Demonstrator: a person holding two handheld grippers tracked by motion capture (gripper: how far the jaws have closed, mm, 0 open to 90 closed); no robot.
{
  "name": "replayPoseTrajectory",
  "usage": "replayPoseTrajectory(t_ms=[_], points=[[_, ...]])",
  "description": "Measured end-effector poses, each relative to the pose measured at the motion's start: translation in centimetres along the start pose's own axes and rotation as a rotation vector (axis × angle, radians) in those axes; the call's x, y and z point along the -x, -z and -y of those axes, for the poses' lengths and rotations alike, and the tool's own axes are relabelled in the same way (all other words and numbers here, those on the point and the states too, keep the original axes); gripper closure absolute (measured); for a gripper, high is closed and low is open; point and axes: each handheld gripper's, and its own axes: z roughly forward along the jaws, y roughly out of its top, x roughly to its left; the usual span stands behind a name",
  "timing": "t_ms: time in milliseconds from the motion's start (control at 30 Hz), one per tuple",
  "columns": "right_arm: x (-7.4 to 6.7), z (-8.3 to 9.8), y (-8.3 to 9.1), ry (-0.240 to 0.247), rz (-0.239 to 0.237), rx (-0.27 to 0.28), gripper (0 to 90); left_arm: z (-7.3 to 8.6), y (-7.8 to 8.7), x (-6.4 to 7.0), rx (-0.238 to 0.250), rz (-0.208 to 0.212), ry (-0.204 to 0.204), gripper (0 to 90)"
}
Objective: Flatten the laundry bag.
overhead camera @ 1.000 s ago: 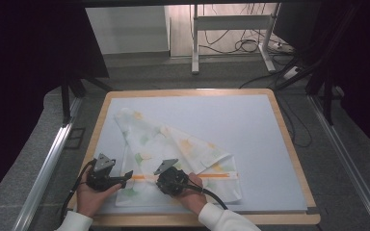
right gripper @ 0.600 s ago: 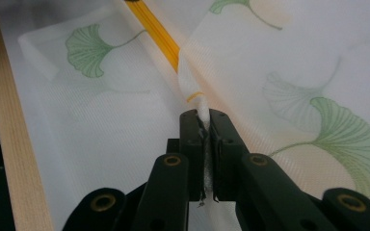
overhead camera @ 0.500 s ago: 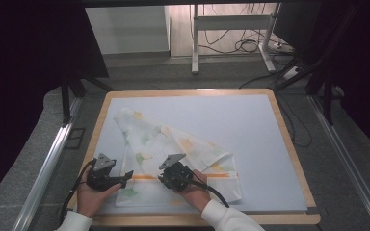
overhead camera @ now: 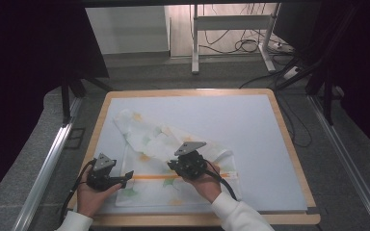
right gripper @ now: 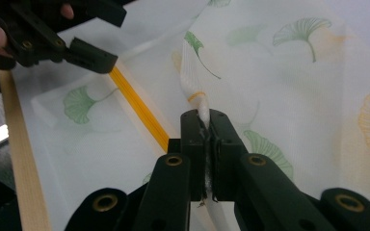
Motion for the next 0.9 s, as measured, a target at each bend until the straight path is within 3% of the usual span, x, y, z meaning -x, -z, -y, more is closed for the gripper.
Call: replayPoseTrajectory(t_ms=[200, 600, 900], points=[[1.5, -0.1, 1.0, -0.03, 0.011, 0.02, 86.3, 0.0, 0.0, 0.0, -0.002, 0.002, -0.001, 17.9], [3.2, 0.0, 1.8, -0.064, 0.033, 0.026, 86.6, 0.0, -0.1, 0.0, -0.014, 0.002, -0.007, 18.0], [4.5, 0.0, 2.9, -0.113, 0.028, 0.064, 86.7, 0.0, -0.1, 0.0, -0.014, 0.001, -0.008, 18.0]])
